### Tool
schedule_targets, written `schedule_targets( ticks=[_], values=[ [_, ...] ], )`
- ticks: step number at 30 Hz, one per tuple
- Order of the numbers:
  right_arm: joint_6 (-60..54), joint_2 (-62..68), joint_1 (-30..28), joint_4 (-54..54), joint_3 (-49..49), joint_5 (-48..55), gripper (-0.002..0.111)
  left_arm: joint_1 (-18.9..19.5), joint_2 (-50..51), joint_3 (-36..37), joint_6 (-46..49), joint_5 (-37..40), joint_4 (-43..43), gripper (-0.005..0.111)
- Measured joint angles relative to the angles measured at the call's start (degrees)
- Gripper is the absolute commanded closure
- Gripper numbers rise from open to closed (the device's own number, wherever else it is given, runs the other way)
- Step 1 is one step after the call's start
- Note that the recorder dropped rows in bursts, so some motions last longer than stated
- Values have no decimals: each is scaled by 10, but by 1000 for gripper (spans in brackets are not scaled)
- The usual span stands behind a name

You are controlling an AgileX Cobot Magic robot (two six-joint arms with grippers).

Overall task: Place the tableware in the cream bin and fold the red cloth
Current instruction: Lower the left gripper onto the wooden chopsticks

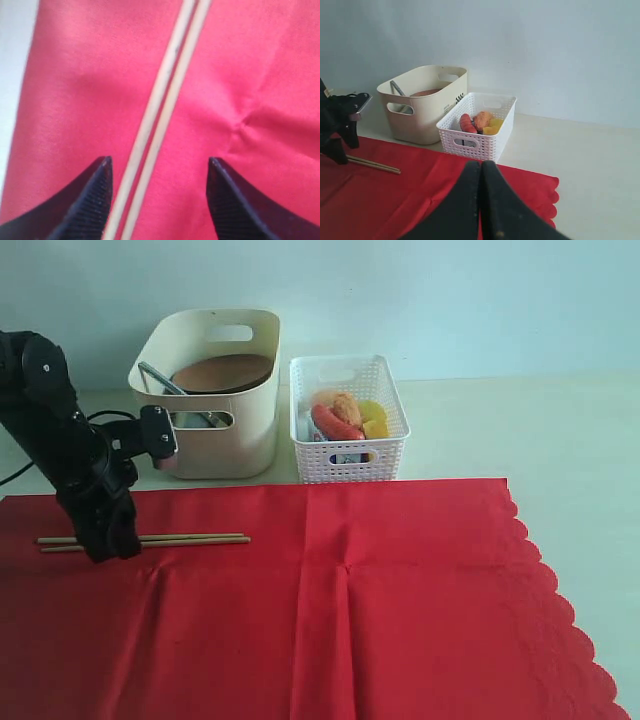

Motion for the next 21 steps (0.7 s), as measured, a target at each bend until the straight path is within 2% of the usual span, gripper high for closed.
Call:
schedule_targets(
  ticks=[21],
  values=[
    [0, 0, 0, 0, 0, 0, 108, 0, 50, -59, 0, 22, -4, 52]
  ],
)
